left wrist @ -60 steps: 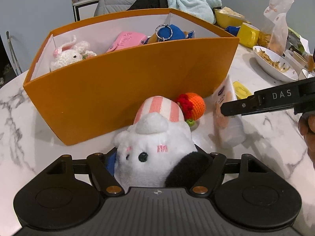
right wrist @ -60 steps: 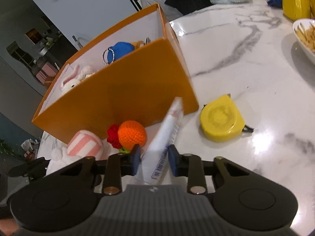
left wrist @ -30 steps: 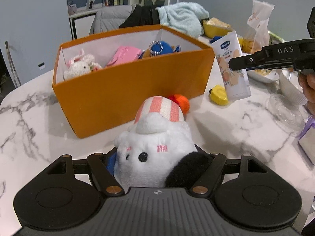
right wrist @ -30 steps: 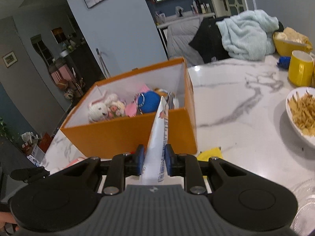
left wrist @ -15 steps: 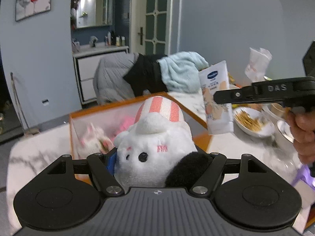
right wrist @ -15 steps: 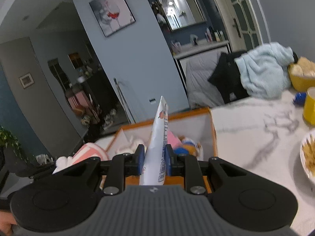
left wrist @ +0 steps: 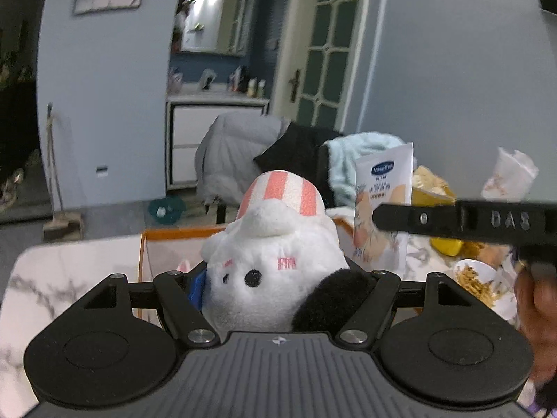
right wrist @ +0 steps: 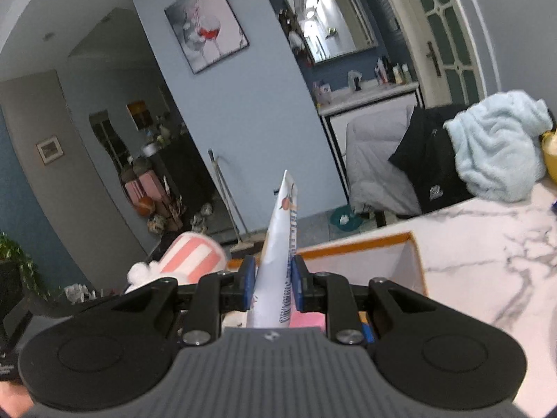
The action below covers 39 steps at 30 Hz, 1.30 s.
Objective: Organize objects
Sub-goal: 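Carry the white plush into the orange box with left tool while right tool carries the lotion tube in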
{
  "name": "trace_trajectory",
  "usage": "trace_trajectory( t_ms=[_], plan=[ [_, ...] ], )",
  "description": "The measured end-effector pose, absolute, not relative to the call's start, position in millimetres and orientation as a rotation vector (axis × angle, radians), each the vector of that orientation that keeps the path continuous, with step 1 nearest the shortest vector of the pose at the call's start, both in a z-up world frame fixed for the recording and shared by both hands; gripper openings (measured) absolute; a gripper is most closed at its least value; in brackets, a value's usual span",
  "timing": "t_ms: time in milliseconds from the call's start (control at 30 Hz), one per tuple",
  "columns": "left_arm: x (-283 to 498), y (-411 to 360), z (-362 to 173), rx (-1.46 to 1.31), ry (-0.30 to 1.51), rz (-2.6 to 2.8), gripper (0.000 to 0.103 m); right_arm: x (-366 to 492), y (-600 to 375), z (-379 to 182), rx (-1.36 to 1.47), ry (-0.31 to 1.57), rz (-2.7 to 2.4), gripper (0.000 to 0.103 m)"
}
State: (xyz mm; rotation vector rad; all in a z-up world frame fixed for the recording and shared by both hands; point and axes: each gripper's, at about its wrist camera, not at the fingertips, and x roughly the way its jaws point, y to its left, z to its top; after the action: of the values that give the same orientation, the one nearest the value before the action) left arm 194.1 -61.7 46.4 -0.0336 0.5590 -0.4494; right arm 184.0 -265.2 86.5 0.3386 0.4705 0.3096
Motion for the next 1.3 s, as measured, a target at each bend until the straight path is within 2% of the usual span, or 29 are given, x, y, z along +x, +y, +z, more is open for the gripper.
trace_trajectory(
  t_ms=[233,567,1067,1167,1200,1233,1300],
  plan=[
    [218.8,-58.2,19.2,-0.020,0.640,-0.399,0.085,207.8,-249.0,42.3,0.335,0.586,0.323,0.023],
    [232.9,-52.1,-6.1,-0.030,0.726,-0.354,0.085,222.5,-237.0,8.7,0.305,0.674,0.332,0.023],
    [251.1,-62.3,-15.5,0.015,0.796,-0.360,0.088,237.1,-247.2,-7.7,0.332,0.698,0.303,0.024],
    [251.8,-64.5,-16.3,0.021,0.800,-0.354,0.090,238.6,-255.0,-10.0,0.388,0.689,0.293,0.031],
    [251.4,-64.2,-15.5,0.014,0.792,-0.347,0.091,238.0,-258.5,-9.7,0.414,0.683,0.288,0.041],
    [250.1,-63.1,-13.8,0.004,0.776,-0.345,0.093,237.9,-261.3,-9.4,0.438,0.678,0.288,0.045],
    [247.4,-60.1,-8.4,-0.013,0.735,-0.340,0.094,237.0,-264.3,-8.3,0.449,0.673,0.287,0.044]
  ],
)
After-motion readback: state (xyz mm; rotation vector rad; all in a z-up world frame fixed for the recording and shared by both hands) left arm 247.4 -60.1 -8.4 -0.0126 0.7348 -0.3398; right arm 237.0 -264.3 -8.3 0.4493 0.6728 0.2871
